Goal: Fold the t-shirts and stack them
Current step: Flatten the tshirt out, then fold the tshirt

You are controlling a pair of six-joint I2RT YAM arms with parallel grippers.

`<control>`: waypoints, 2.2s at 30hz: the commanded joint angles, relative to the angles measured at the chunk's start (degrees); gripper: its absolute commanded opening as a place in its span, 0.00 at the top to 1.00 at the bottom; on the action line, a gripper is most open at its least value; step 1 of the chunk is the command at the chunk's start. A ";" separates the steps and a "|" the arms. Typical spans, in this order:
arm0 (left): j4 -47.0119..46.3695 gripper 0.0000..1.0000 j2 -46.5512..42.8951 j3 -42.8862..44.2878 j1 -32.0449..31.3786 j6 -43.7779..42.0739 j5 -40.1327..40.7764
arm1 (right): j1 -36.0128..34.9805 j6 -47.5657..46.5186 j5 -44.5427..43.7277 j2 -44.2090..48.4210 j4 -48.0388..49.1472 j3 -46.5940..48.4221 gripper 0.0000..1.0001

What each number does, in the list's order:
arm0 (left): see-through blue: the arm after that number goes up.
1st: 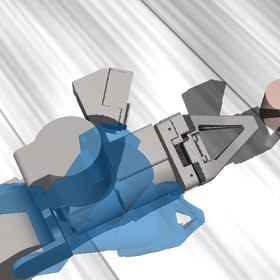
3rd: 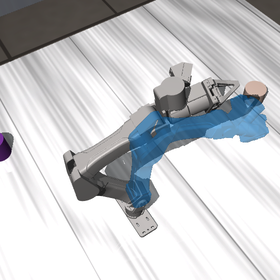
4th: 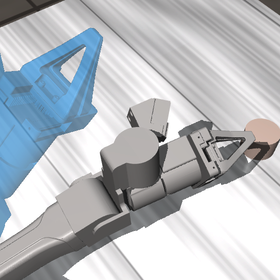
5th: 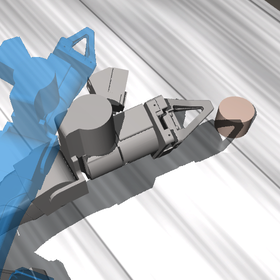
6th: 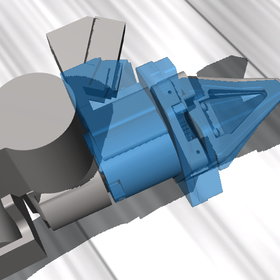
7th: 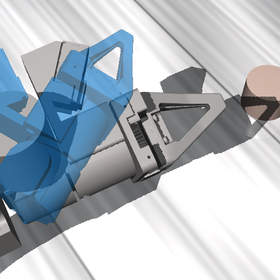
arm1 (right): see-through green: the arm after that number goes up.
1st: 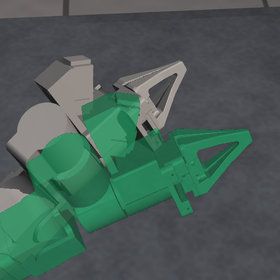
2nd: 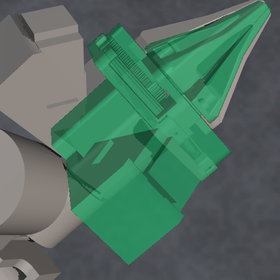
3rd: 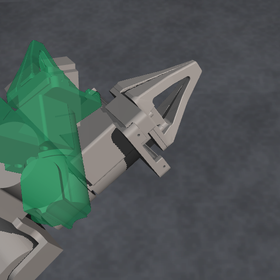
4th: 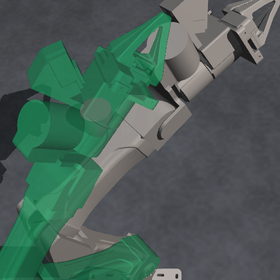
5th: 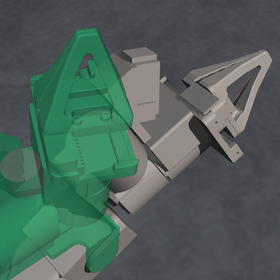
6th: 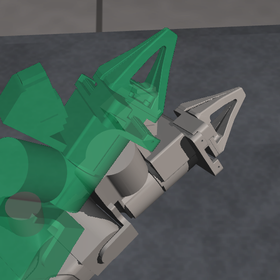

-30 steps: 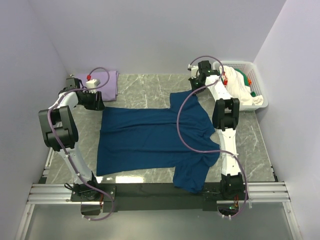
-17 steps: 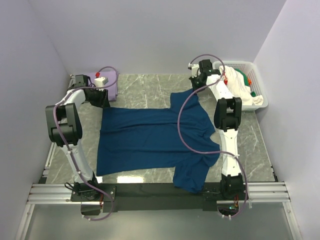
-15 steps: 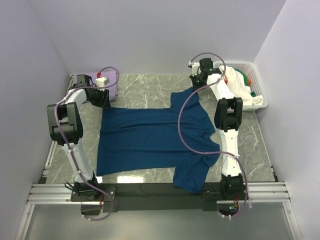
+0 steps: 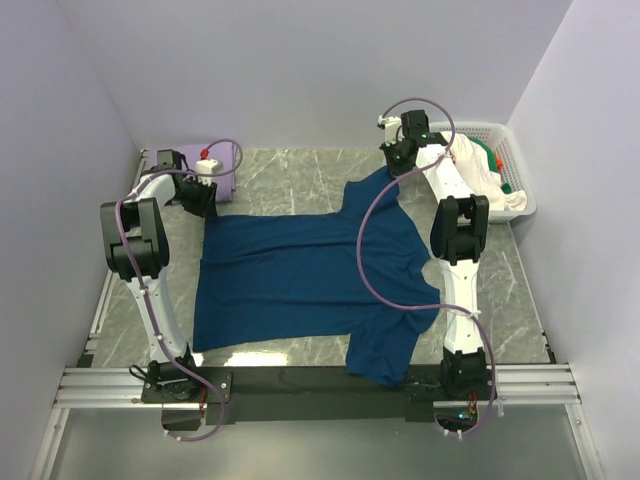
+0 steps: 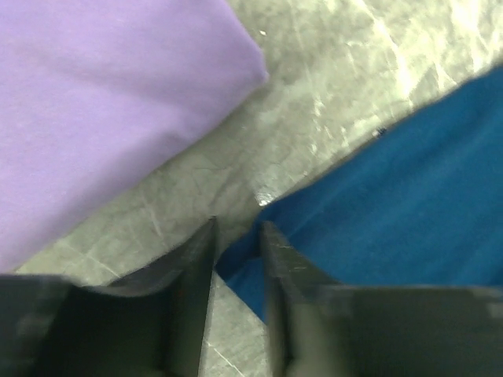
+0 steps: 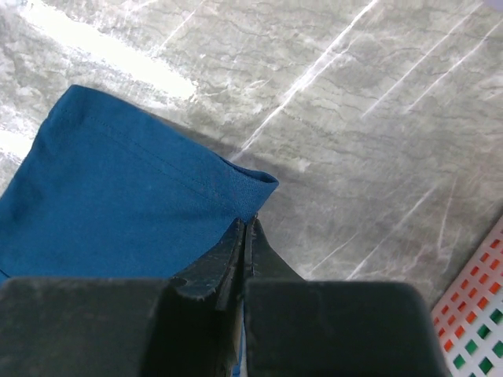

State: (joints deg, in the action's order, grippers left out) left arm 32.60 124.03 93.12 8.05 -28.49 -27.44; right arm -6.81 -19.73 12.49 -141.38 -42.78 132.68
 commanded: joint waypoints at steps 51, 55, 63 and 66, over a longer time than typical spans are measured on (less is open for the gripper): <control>-4.74 0.99 -24.79 -18.85 1.26 -18.52 -9.74 | 0.30 -7.61 8.42 32.65 0.69 -21.85 1.00; -2.81 0.99 -26.82 -21.22 1.88 -21.51 -10.26 | 0.31 -8.04 9.65 35.56 -0.54 -24.83 1.00; 0.53 0.99 -31.73 -25.00 3.72 -24.33 -12.63 | 0.92 -9.72 11.06 42.75 -2.92 -31.25 1.00; 2.02 0.99 -32.44 -25.97 3.81 -26.52 -13.25 | 0.92 -10.07 12.11 45.22 -4.06 -34.59 1.00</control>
State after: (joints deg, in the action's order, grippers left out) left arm 32.38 94.43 68.10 11.57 -51.44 -37.80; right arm -6.46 -28.49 22.65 -100.42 -45.34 100.25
